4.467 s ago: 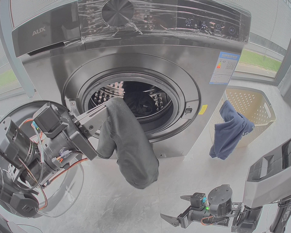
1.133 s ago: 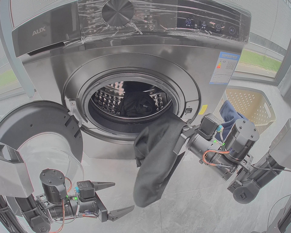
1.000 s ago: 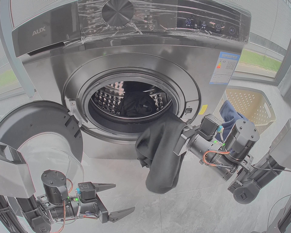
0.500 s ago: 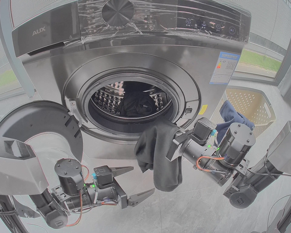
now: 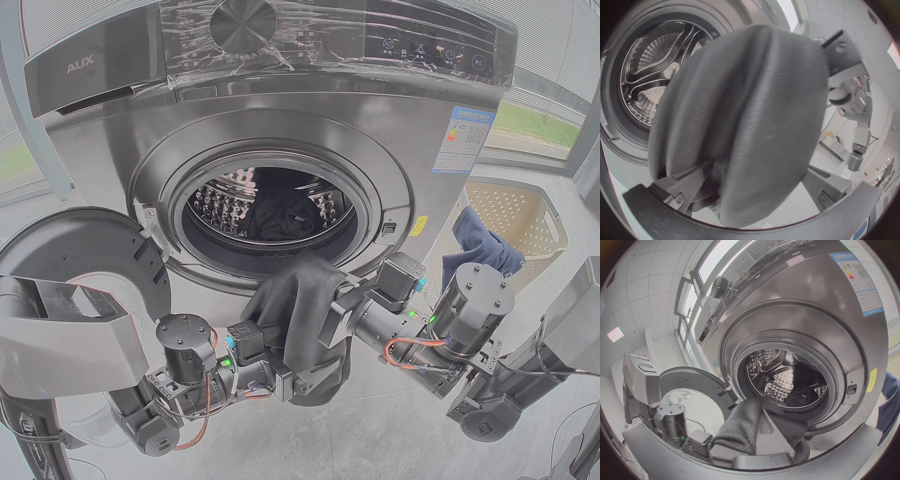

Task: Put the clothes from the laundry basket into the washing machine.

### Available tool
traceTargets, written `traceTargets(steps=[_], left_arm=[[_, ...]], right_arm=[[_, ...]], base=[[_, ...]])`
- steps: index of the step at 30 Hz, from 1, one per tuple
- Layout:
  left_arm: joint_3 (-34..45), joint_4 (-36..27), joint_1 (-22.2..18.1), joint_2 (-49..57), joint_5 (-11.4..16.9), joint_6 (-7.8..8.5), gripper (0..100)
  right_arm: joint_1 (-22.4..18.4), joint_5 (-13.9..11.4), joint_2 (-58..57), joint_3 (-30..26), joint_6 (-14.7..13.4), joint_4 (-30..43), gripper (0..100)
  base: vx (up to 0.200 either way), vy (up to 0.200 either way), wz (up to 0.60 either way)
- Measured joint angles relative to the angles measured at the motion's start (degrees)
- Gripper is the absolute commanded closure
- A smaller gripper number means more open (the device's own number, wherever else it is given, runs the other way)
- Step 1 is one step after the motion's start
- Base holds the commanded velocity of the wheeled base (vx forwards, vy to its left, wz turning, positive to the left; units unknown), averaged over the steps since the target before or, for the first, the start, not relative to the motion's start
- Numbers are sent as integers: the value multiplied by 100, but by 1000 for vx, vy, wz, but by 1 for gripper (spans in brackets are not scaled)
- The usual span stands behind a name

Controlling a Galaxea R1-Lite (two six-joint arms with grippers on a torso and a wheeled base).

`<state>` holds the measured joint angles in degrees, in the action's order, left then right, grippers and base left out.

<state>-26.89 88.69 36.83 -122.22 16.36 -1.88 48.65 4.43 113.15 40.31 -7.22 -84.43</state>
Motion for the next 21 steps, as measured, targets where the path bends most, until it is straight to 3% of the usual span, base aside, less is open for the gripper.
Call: traceTargets(steps=[4,10,21], left_arm=[[-218,0,-135,-204,-132,-44,0],[-616,0,-295,-455,-545,-52,0],[-935,-1,-485,-666,-734,-50,0]], right_arm=[[123,26,-105,-99,0,7,100],[201,33,-266,-300,-4,5,100],[306,41,-464,-623,-26,7,100]], base=[[0,0,0],[0,0,0],[0,0,0]])
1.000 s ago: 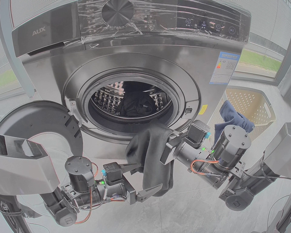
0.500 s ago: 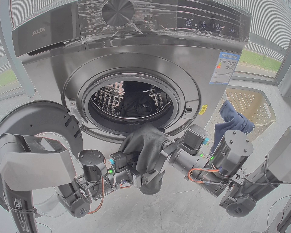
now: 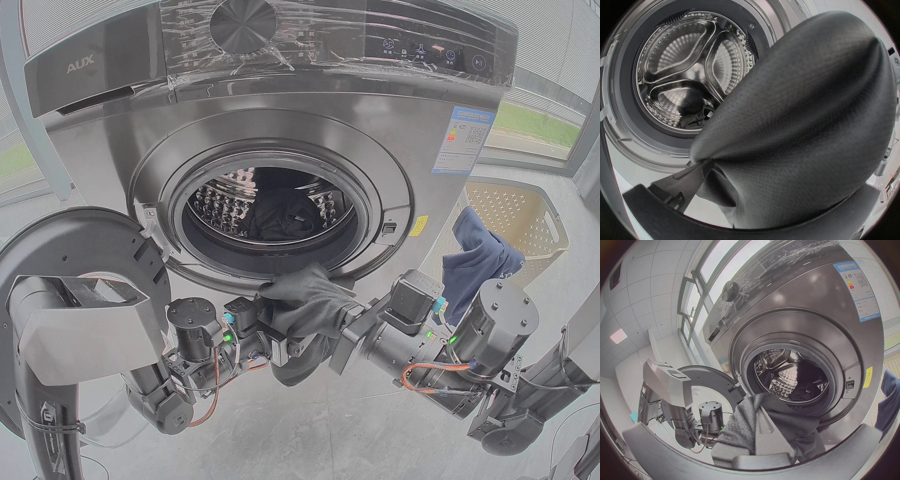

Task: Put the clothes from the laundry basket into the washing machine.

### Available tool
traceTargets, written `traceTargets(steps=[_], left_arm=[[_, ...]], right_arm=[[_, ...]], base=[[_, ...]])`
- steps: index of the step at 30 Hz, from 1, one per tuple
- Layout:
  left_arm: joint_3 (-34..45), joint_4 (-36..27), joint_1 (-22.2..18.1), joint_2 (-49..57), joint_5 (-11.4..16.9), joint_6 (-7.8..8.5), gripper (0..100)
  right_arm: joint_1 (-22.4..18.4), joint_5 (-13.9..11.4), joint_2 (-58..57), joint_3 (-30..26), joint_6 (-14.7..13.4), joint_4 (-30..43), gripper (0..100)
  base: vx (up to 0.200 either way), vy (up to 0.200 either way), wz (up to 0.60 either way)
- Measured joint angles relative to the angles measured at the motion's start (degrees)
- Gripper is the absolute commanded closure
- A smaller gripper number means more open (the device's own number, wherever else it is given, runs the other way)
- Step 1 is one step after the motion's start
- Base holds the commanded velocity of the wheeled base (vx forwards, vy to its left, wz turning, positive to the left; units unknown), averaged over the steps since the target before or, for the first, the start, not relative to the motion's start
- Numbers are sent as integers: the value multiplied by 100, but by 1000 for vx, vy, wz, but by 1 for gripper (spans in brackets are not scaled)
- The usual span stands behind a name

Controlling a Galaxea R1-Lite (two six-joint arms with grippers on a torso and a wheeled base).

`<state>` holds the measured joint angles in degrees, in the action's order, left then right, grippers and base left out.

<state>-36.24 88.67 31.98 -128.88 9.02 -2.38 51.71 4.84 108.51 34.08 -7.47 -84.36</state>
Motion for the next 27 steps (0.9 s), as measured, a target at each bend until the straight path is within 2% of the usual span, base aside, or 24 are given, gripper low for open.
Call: traceTargets(steps=[12,13,20,27], left_arm=[[-485,0,-28,-317,1,15,0],[-521,0,-20,-329,0,15,100],[-653,11,-6,-356,0,-9,100],[-636,6,-80,-169,1,-51,100]], right_arm=[[129,2,-32,-60,-7,0,100],[137,0,-32,-66,-10,2,100],[117,0,-33,-90,-10,0,100],[-141,-2,-96,-96,-32,-5,100]], base=[[0,0,0],[0,0,0],[0,0,0],[0,0,0]])
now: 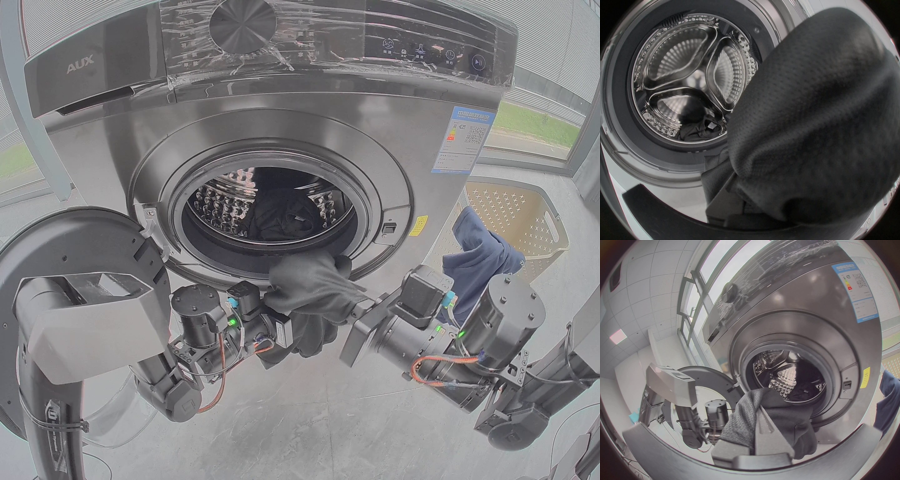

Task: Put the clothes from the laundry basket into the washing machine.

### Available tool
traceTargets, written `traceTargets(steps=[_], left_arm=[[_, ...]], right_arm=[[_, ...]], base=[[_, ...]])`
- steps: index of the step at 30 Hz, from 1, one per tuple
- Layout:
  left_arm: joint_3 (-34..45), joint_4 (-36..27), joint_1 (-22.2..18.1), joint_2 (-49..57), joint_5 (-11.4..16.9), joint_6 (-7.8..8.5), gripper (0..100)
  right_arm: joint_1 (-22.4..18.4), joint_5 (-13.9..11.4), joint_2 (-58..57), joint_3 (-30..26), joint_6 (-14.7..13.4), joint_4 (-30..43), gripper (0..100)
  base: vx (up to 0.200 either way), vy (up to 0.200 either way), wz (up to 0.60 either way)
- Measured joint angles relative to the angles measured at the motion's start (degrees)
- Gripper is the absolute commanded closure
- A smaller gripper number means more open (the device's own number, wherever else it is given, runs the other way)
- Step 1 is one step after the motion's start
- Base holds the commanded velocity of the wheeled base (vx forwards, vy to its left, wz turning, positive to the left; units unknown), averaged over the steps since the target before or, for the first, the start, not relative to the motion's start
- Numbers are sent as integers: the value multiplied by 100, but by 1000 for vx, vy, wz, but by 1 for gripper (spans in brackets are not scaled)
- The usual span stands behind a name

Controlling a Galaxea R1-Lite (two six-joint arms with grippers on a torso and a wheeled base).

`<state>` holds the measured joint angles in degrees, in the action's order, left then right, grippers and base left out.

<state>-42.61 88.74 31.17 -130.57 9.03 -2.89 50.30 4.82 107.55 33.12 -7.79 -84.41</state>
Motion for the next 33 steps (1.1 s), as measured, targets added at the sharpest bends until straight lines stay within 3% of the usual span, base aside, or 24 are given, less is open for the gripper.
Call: traceTargets(steps=[6,11,24,25,33], left_arm=[[256,-13,-46,527,-1,-187,100],[739,-16,-13,1145,-1,-250,100],[1482,-17,217,2189,-6,-290,100],[1515,-17,217,2231,-6,-290,100],[1751,-11,232,2467,-1,-280,100]], right_arm=[[-483,-9,-62,-60,-12,0,100],[-752,-33,-24,-193,-23,-11,100],[-551,-2,522,-236,-193,-50,100],[-532,0,549,-234,-193,-68,0],[-334,-39,489,-485,-268,-28,0]], base=[[0,0,0],[0,0,0],[0,0,0],[0,0,0],[0,0,0]])
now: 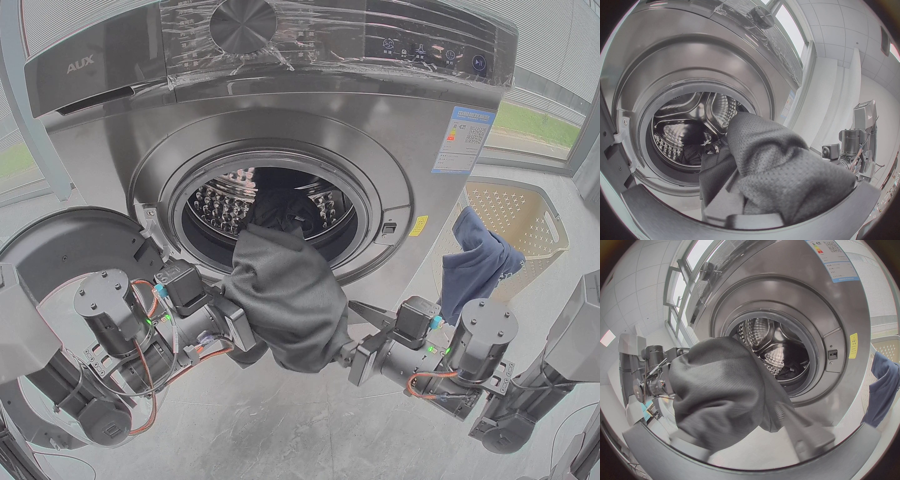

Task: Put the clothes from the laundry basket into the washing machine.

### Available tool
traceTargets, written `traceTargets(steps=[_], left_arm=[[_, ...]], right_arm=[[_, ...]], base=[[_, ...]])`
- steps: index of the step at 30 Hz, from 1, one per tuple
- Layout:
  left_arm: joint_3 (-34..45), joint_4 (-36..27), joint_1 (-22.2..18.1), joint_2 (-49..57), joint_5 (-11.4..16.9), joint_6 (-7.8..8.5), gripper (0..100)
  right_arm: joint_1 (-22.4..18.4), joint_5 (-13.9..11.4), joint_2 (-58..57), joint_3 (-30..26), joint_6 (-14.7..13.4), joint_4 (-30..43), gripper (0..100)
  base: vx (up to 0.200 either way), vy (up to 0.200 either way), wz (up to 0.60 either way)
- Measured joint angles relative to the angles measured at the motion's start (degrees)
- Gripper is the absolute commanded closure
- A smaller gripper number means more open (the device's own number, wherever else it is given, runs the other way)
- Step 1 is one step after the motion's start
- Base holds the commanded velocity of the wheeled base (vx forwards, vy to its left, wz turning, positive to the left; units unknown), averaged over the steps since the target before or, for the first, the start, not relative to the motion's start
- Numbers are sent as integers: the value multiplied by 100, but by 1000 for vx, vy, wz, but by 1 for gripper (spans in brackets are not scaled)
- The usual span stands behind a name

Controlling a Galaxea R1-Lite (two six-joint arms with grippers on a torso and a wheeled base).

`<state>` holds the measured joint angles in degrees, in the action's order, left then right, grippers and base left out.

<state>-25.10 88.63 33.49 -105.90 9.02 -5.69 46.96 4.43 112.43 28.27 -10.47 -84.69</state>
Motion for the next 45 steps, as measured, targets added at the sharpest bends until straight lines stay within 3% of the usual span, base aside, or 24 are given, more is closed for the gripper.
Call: traceTargets(steps=[5,7,13,17,22,29,36,40,45], left_arm=[[206,2,-2,107,1,20,100],[366,6,-28,182,1,44,100],[597,11,-151,310,9,45,100],[769,13,-367,389,20,48,100],[831,13,-469,435,30,69,100],[1022,16,-595,507,59,88,100],[1139,33,-673,552,178,94,100],[1180,33,-689,562,393,102,100],[1240,30,-689,566,424,151,100]], right_arm=[[188,-194,-245,-418,43,-77,0],[328,-438,-478,-768,62,-251,0],[423,-707,-813,-1480,68,-366,0],[444,-1014,-1023,-1876,117,-385,0],[265,-1008,-1103,-1909,133,-396,0],[-547,-995,-1106,-1791,115,-391,0],[-1076,-990,-926,-1687,104,-391,0],[-1231,-973,-833,-1574,95,-389,0],[-1284,-866,-764,-1467,90,-389,0]], base=[[0,0,0],[0,0,0],[0,0,0],[0,0,0],[0,0,0],[0,0,0],[86,0,0],[200,0,0],[80,0,0]])
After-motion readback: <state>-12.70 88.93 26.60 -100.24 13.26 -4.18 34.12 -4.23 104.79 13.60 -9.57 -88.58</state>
